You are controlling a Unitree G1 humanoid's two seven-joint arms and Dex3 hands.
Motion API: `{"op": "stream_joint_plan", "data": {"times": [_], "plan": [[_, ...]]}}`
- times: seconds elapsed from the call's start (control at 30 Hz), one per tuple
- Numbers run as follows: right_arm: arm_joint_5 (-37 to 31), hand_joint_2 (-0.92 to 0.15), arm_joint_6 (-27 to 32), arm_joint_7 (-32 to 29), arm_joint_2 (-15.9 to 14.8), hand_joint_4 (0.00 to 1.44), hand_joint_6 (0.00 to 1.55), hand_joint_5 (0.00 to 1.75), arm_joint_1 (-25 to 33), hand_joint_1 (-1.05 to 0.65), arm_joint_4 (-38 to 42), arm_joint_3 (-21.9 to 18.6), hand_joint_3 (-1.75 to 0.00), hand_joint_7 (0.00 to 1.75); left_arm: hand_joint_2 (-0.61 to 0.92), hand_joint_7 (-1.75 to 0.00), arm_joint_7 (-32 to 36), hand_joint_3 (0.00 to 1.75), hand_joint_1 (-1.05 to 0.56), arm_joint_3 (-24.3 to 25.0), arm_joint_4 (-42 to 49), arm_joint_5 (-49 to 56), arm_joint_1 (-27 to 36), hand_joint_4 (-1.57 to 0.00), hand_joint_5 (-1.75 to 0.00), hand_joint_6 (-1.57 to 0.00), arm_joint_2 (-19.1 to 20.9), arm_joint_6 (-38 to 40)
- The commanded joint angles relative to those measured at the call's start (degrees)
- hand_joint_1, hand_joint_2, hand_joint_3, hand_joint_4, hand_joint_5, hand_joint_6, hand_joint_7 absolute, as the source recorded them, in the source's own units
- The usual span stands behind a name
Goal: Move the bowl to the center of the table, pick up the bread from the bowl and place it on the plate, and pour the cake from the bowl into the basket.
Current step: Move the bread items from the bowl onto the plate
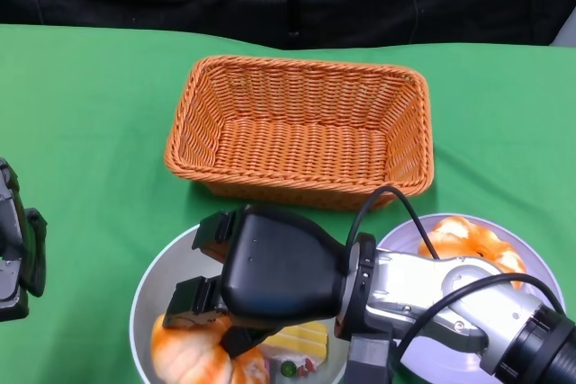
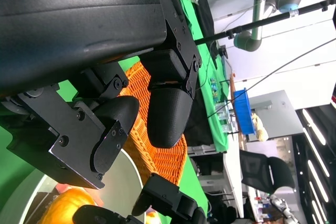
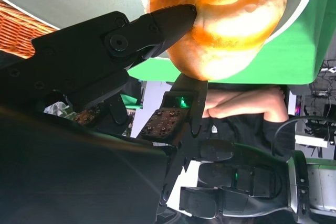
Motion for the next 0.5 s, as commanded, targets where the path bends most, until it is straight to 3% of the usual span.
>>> {"op": "stream_joint_plan", "data": {"times": [0.03,0.37,0.5], "plan": [[1.1,-0.92,-0.1,-0.5,-0.9,0.84,0.97,1.72,0.0,-0.39,-1.4,-1.5,-0.15,0.66,0.40,-1.72,1.1,1.57,0.05,0.1,-0.6,0.4,0.6,-1.05,-1.75,-0.86,0.2,0.4],[4.1,-0.92,0.4,3.4,-2.9,0.86,0.95,1.69,1.6,-0.40,-8.1,-5.7,-0.08,0.66,0.39,-1.72,1.7,1.57,0.04,-0.2,-0.1,0.6,0.3,-1.06,-1.75,-0.88,0.0,0.0],[7.7,-0.91,1.2,9.6,-3.6,0.81,0.94,1.69,1.7,-0.38,-11.6,-7.7,-0.06,0.67,0.39,-1.72,1.5,1.57,0.04,-0.3,0.0,0.5,0.4,-1.06,-1.75,-0.87,-0.1,-0.3]]}}
